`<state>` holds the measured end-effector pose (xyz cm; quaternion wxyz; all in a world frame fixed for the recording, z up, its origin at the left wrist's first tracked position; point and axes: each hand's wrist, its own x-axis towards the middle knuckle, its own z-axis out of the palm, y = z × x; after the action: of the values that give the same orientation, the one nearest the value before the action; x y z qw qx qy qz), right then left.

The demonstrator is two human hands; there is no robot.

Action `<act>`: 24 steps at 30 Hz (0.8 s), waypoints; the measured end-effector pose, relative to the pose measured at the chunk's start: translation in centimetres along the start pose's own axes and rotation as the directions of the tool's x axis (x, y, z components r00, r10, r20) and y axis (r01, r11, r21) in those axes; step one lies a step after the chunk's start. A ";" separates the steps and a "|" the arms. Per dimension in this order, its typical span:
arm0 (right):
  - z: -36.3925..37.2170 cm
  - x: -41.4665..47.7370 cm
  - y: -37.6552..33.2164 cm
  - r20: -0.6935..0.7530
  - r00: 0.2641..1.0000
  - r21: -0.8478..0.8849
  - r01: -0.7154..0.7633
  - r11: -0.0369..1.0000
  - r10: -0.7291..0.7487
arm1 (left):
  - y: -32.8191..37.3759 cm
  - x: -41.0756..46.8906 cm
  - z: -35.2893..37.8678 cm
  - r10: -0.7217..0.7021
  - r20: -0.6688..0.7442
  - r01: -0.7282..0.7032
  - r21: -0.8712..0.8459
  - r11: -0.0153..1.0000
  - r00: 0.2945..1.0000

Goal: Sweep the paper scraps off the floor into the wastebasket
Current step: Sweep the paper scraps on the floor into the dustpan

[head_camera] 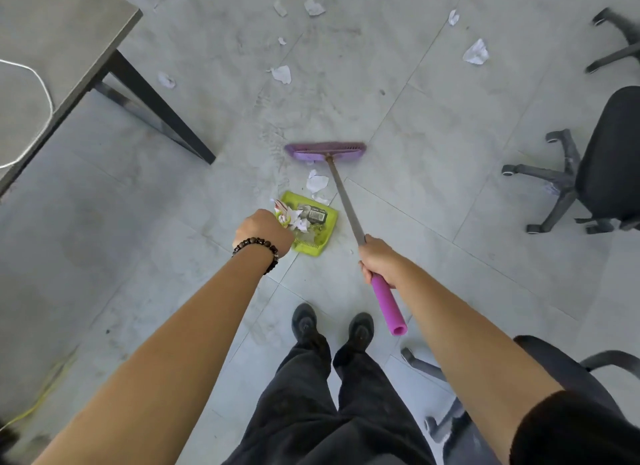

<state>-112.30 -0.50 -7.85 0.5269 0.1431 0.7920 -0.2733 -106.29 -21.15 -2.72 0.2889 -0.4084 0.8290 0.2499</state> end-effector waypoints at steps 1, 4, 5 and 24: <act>0.4 -1.8 1.5 0.037 0.999 0.018 -0.041 0.999 0.040 | 0.1 0.0 -0.1 0.003 0.003 -0.003 0.005 1.000 1.000; -0.3 -6.2 5.4 0.191 0.959 0.139 -0.238 0.961 0.210 | 0.1 -0.3 -0.1 0.002 0.017 -0.002 0.011 1.000 1.000; -0.9 -7.4 6.0 0.254 0.931 0.198 -0.316 0.928 0.263 | 0.1 -0.4 -0.2 0.005 0.026 -0.005 0.003 1.000 1.000; -4.6 -10.6 -1.3 0.337 0.907 0.363 -0.374 0.853 0.254 | -0.5 -0.7 -2.3 0.009 0.236 0.088 -0.400 0.912 0.972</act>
<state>-112.22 1.77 3.55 0.6268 0.3418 0.5983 -0.3637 -106.15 -22.58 -0.70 0.2975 -0.4443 0.7107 0.4572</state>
